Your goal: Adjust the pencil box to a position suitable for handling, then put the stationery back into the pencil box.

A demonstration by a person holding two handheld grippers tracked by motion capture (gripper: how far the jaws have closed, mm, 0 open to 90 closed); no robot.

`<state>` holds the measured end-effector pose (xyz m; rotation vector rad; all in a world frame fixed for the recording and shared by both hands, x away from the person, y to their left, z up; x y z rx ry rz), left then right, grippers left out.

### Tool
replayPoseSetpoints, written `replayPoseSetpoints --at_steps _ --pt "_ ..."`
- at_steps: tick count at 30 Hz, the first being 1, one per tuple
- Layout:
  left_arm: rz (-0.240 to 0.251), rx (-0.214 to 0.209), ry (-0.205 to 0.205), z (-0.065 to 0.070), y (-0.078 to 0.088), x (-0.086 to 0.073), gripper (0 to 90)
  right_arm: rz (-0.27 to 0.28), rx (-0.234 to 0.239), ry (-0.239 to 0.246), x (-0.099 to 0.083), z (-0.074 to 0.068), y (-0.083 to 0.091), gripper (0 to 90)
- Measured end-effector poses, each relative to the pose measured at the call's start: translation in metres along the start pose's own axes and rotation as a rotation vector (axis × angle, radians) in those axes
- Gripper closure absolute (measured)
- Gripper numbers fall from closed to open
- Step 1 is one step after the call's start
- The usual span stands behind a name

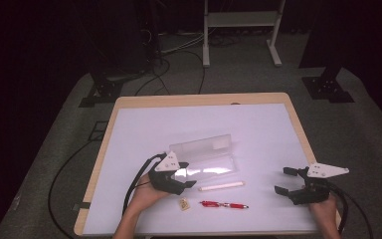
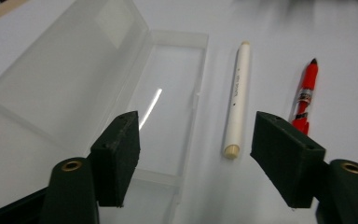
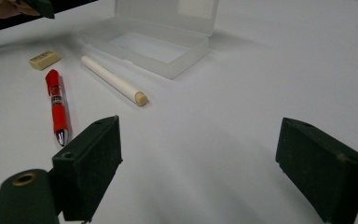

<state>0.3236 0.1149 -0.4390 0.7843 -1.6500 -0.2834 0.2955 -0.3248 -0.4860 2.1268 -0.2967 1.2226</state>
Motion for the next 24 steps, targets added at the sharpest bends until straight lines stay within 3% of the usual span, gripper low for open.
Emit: replayPoseSetpoints --at_steps 4,12,24 --pt "0.012 0.0 0.001 0.002 0.006 0.003 28.5 -0.002 0.001 0.004 0.0 0.0 0.0 13.4" --pt "0.015 -0.004 -0.013 0.005 0.001 0.007 26.9 -0.004 0.004 0.0 0.0 0.0 0.0 13.4" --pt "0.0 -0.062 -0.037 0.019 -0.021 0.02 26.9 -0.011 0.012 0.007 0.0 -0.001 0.0 13.4"
Point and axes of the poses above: each handheld gripper's, and its own axes: y roughly backward along the jaws, x roughly out of its top, z roughly to its right, the point moved 2 cm from there along -y, roughly forward along the jaws, and after that the axes turned 13 degrees about -y, right-handed, at the moved point
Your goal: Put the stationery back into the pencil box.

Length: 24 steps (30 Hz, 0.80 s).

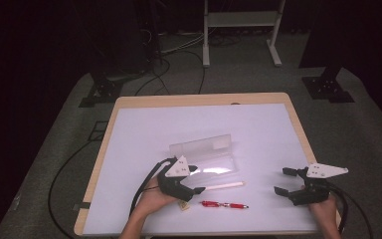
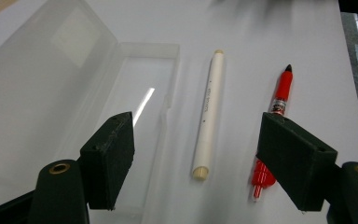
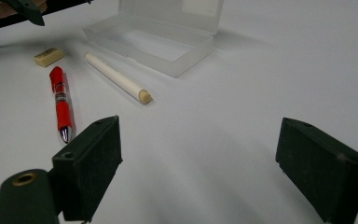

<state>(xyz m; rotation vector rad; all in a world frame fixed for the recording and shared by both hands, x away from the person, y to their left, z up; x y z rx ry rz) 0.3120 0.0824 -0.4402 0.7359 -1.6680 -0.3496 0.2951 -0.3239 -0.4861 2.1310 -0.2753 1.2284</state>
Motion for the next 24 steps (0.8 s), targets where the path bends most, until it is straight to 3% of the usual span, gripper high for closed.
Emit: replayPoseSetpoints --at_steps 12,18,24 --pt "0.003 -0.035 -0.002 0.003 -0.016 0.006 27.9 -0.002 0.0 0.002 0.0 0.0 0.0 13.4" --pt "-0.002 -0.021 -0.017 0.002 -0.017 0.007 31.6 -0.004 0.002 0.005 0.0 0.0 0.0 13.4" --pt "-0.012 -0.039 -0.024 0.0 -0.026 0.009 34.4 -0.004 0.005 0.005 0.0 0.0 0.0 13.4"
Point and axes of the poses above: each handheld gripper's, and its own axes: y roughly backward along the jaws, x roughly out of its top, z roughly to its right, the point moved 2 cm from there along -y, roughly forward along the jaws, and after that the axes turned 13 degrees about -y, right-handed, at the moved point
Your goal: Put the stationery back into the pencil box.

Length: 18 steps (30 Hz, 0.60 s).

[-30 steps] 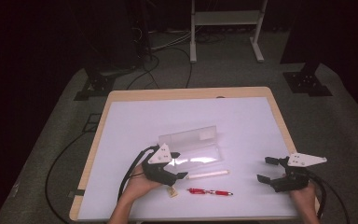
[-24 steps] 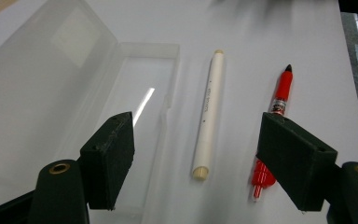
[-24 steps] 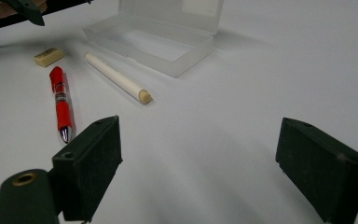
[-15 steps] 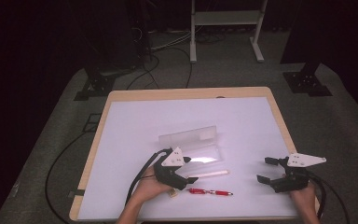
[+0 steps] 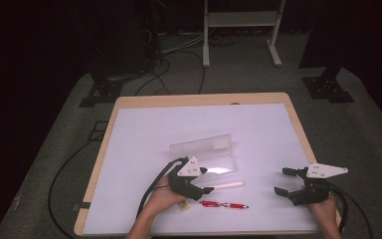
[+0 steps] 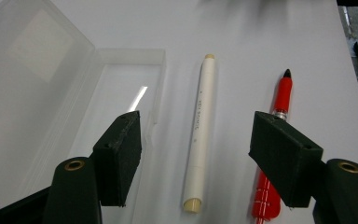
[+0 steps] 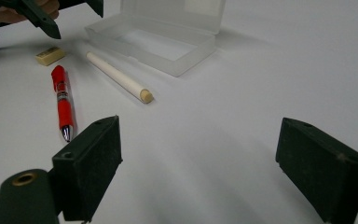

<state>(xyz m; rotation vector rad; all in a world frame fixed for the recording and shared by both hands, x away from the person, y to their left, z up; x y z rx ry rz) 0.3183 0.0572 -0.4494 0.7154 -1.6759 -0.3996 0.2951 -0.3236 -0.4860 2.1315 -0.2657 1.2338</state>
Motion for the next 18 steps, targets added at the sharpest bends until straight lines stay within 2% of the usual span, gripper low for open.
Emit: replayPoseSetpoints --at_steps 6,10,18 --pt "-0.007 -0.009 0.003 -0.002 -0.008 0.002 34.1 -0.002 0.001 -0.003 0.0 0.0 0.0 13.4" --pt "-0.023 -0.012 -0.009 -0.003 -0.011 0.004 35.4 -0.002 0.002 -0.003 0.0 0.0 0.0 13.4" --pt "-0.038 -0.029 -0.027 -0.004 -0.018 0.006 43.5 -0.001 0.002 -0.002 0.0 0.0 0.0 13.4"
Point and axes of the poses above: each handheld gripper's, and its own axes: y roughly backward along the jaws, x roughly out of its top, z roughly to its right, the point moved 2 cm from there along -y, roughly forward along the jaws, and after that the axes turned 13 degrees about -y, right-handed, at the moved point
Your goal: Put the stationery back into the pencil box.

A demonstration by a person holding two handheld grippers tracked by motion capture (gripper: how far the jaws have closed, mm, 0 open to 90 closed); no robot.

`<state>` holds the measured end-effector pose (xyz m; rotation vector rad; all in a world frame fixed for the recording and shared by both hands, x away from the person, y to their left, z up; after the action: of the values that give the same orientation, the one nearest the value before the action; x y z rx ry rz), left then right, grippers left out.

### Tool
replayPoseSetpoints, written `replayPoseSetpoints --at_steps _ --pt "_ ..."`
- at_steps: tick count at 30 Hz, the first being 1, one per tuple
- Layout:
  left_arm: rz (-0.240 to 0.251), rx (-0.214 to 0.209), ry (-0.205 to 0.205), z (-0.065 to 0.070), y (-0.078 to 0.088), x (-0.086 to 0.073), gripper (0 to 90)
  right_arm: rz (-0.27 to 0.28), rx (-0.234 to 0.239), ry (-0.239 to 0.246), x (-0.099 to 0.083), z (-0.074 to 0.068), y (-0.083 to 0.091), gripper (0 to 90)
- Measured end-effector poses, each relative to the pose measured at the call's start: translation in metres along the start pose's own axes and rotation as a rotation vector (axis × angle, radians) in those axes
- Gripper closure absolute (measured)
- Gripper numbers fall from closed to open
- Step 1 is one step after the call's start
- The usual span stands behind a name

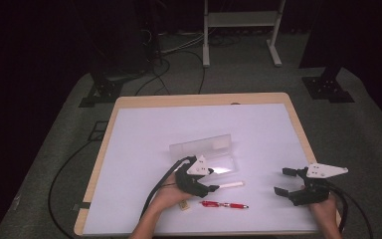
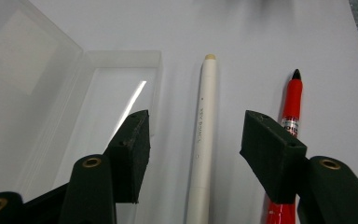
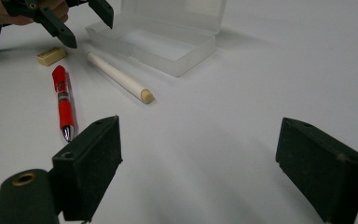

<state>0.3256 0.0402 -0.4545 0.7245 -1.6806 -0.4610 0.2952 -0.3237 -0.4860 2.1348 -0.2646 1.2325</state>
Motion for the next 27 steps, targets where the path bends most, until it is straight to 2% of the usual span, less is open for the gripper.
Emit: replayPoseSetpoints --at_steps 4,10,17,19,24,27 --pt "-0.018 -0.012 0.003 0.0 -0.006 -0.002 45.9 0.001 0.001 -0.001 0.0 0.0 0.0 13.4" --pt "-0.018 -0.041 0.001 0.001 -0.011 -0.001 47.6 0.001 0.002 0.0 0.0 0.0 0.0 13.4" --pt "-0.051 -0.044 -0.01 0.002 -0.017 0.0 51.9 0.002 0.002 0.001 0.0 0.0 0.0 13.4" --pt "-0.074 -0.042 -0.016 0.002 -0.02 -0.001 52.9 0.002 0.001 0.0 0.0 0.0 0.0 13.4" --pt "-0.075 -0.049 -0.012 0.001 -0.022 -0.002 56.0 0.002 0.002 0.002 0.0 0.0 0.0 13.4" --pt "-0.082 -0.068 -0.022 0.003 -0.026 -0.001 58.8 0.002 0.002 -0.001 0.0 0.0 0.0 13.4"
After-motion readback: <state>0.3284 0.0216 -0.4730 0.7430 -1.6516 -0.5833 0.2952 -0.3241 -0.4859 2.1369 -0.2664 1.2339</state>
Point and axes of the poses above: each handheld gripper's, and its own axes: y roughly backward along the jaws, x roughly out of its top, z roughly to its right, the point moved 2 cm from there along -y, roughly forward along the jaws, and after that the axes turned 13 degrees about -y, right-handed, at the moved point
